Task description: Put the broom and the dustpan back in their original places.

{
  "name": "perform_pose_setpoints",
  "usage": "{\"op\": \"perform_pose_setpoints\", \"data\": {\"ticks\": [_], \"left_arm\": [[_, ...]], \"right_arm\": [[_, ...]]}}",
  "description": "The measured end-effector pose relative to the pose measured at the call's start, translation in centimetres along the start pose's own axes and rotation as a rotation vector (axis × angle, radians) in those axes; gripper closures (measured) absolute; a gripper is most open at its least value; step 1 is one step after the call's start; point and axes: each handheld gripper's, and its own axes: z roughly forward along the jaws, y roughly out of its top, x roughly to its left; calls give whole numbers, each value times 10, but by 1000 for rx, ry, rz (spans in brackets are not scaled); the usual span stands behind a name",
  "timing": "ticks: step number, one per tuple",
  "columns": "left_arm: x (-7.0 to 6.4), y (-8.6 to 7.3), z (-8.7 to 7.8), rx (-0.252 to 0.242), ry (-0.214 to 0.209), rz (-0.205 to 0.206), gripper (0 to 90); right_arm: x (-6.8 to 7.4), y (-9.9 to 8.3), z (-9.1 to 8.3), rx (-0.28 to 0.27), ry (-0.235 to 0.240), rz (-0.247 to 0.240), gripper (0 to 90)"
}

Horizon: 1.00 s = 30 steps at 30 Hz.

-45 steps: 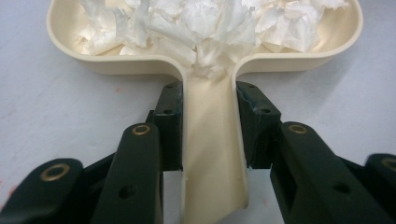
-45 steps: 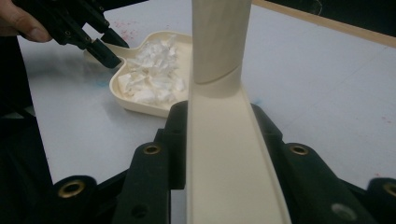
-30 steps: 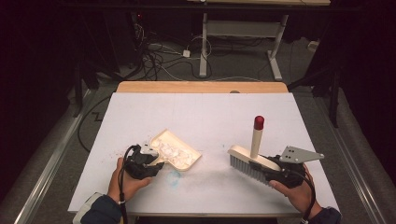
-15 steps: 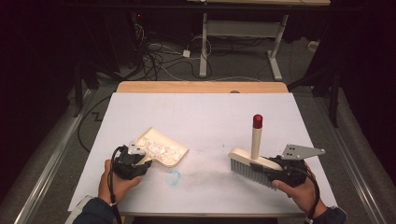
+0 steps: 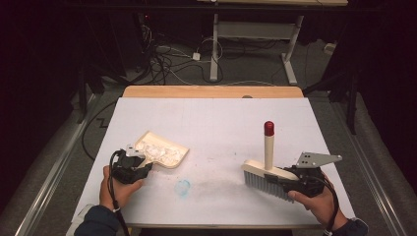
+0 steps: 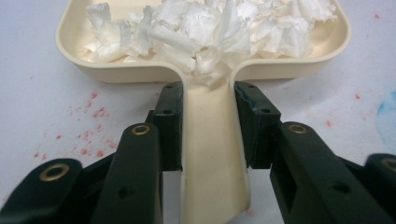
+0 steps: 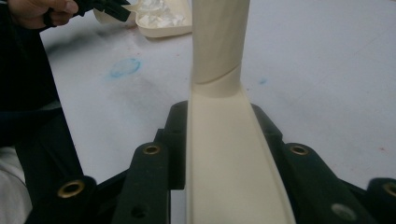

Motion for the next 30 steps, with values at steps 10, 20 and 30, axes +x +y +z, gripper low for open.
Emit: {"op": "perform_pose_setpoints", "data": {"ticks": [10,20,30], "left_arm": [[6,2,1,-10,36,-45,634],[14,3,5,-29,71,-114,635],[24,10,19,-24,113,-208,634]], "right_arm": [[-1,-2,-5,26,7,20,673],[1,-2,-12,38,34,35,673],[-1,0,-10,112,93,57,673]]}}
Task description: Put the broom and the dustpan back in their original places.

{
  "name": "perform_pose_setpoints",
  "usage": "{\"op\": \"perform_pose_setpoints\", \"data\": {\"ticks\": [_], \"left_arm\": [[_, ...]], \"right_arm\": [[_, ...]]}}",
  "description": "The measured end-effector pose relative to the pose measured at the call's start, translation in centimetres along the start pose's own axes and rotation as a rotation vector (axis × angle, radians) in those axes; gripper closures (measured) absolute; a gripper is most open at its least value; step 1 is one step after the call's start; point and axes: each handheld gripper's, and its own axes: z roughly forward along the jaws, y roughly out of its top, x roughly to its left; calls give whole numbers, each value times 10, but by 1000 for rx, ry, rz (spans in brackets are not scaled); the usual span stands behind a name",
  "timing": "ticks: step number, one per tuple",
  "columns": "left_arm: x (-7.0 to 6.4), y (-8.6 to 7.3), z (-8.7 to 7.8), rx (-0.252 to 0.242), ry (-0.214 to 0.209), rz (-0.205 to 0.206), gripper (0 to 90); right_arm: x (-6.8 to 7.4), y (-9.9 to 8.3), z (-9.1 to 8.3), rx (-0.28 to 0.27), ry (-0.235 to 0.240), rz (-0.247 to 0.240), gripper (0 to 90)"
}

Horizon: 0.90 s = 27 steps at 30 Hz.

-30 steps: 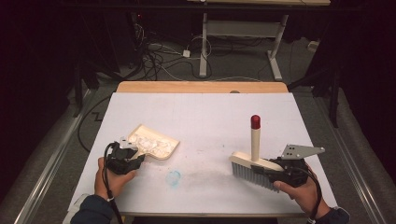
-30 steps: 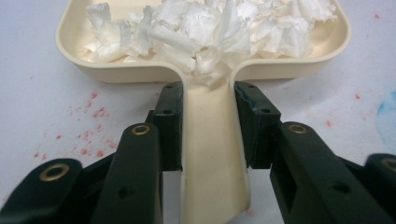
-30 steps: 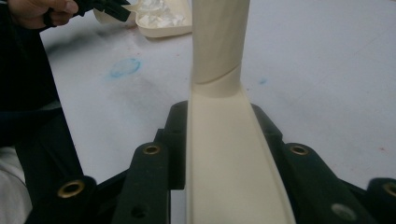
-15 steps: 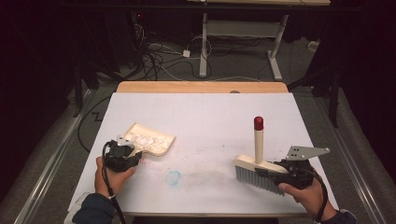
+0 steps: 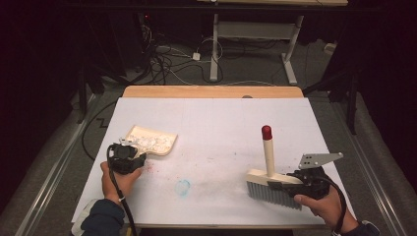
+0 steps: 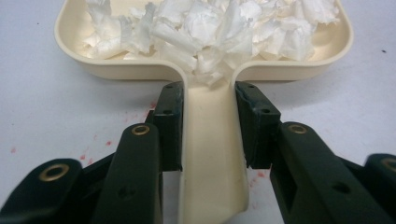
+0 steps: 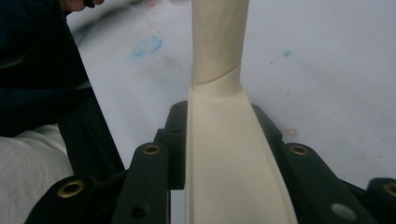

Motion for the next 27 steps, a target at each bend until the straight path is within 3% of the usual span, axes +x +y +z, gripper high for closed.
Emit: {"op": "perform_pose_setpoints", "data": {"ticks": [3,10,23,27], "left_arm": [[1,3,4,2,10,-19,634],[-3,8,12,7,17,-37,634],[-11,8,11,-3,-8,-28,548],[-13,8,6,-24,-18,-1,518]], "right_arm": [[-6,1,2,14,12,30,672],[-20,9,9,41,1,4,671],[-53,20,25,54,-39,72,639],[-62,21,27,59,-69,87,590]]}}
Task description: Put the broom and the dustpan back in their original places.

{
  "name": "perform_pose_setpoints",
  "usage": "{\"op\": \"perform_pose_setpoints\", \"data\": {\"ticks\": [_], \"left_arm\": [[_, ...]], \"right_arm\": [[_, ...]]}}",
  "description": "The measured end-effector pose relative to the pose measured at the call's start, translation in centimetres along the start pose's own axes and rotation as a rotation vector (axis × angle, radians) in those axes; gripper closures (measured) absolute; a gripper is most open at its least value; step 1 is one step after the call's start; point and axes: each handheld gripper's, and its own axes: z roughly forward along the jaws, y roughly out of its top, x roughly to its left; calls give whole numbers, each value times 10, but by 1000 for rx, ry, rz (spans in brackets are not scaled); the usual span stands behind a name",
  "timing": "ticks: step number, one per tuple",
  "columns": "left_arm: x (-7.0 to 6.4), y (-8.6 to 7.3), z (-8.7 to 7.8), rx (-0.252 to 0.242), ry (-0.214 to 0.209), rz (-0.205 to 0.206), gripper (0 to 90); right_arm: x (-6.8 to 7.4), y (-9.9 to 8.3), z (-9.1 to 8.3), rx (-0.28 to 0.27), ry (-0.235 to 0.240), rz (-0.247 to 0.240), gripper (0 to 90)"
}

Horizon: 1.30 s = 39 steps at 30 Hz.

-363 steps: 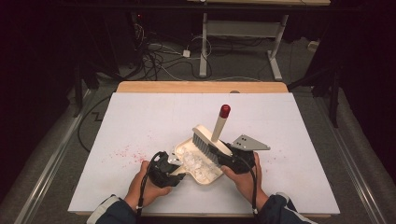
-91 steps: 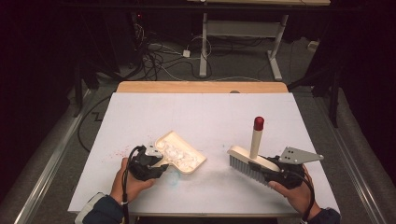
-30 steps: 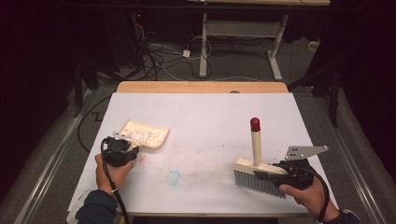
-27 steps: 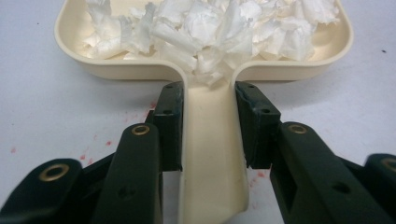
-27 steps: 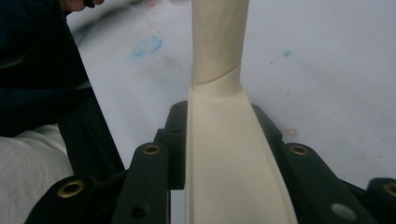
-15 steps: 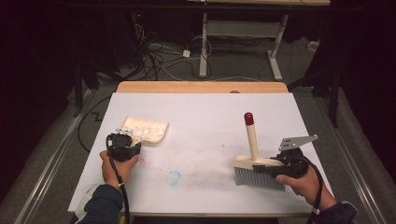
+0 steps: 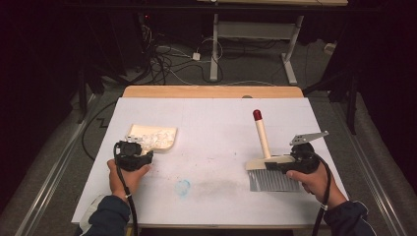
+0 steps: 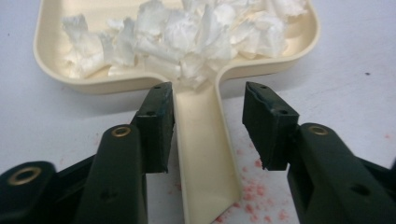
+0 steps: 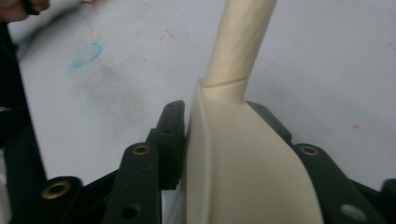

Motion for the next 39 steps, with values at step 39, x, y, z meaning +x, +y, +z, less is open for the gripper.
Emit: {"op": "perform_pose_setpoints", "data": {"ticks": [39], "left_arm": [[-25,-58,-59,-199,-120,348,238]], "right_arm": [[-48,18,57,76,-479,94,562]]}}
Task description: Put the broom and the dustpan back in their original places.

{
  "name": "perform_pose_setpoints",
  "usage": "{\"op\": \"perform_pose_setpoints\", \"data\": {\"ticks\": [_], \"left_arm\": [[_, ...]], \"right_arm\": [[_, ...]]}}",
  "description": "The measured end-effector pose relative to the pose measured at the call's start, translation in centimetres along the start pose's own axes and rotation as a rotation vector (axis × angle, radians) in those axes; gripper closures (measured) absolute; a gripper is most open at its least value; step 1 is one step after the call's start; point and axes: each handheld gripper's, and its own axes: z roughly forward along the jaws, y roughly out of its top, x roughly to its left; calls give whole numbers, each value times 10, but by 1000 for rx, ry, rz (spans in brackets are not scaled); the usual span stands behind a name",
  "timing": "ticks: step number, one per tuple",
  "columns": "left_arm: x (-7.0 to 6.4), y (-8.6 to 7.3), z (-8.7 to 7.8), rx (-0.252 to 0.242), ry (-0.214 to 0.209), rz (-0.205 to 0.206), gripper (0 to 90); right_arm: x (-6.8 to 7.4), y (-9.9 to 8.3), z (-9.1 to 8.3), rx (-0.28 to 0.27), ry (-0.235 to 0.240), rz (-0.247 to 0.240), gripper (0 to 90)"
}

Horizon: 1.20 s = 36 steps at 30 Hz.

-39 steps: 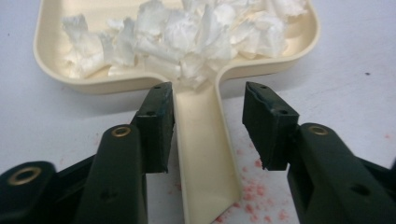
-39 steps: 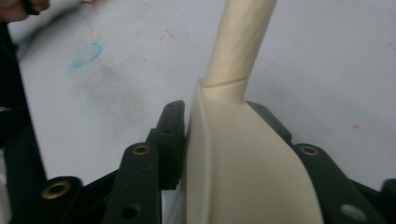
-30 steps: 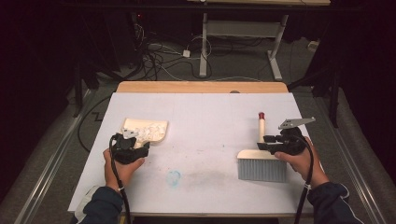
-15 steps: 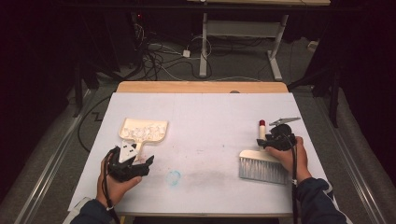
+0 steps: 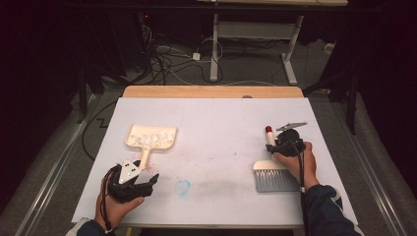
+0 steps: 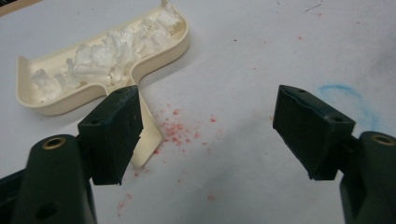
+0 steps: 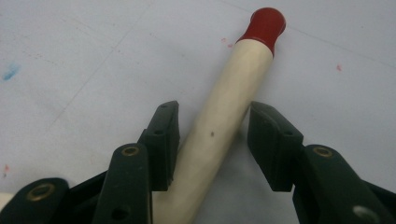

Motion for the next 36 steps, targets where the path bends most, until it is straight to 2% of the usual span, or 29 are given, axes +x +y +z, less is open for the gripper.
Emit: {"op": "perform_pose_setpoints", "data": {"ticks": [5,7,9,11,13,16,18,20,22,27,30,36], "left_arm": [[-3,2,3,6,1,28,234],[-5,2,4,14,1,53,228],[-7,1,6,28,3,77,220],[-8,0,7,31,-4,80,208],[-8,0,7,34,-6,84,208],[-9,0,7,33,-7,86,208],[-10,0,7,40,-4,95,208],[-10,0,8,42,-6,96,208],[-11,-1,9,46,-5,98,206],[-11,-1,10,54,8,96,206],[-10,-1,10,51,4,92,205],[-12,-1,11,60,8,106,205]], "right_arm": [[-2,5,-10,-72,16,27,555],[-1,7,-16,-113,-2,19,552],[-1,8,-21,-163,0,8,544],[0,9,-27,-221,8,6,523],[2,10,-31,-256,11,-6,501],[6,10,-39,-313,36,-56,462],[10,11,-44,-329,16,-88,419],[11,11,-48,-357,44,-98,403],[14,11,-52,-365,28,-115,375],[18,11,-58,-399,13,-121,306],[20,12,-60,-421,-19,-118,258],[23,11,-67,-463,5,-122,230]]}}
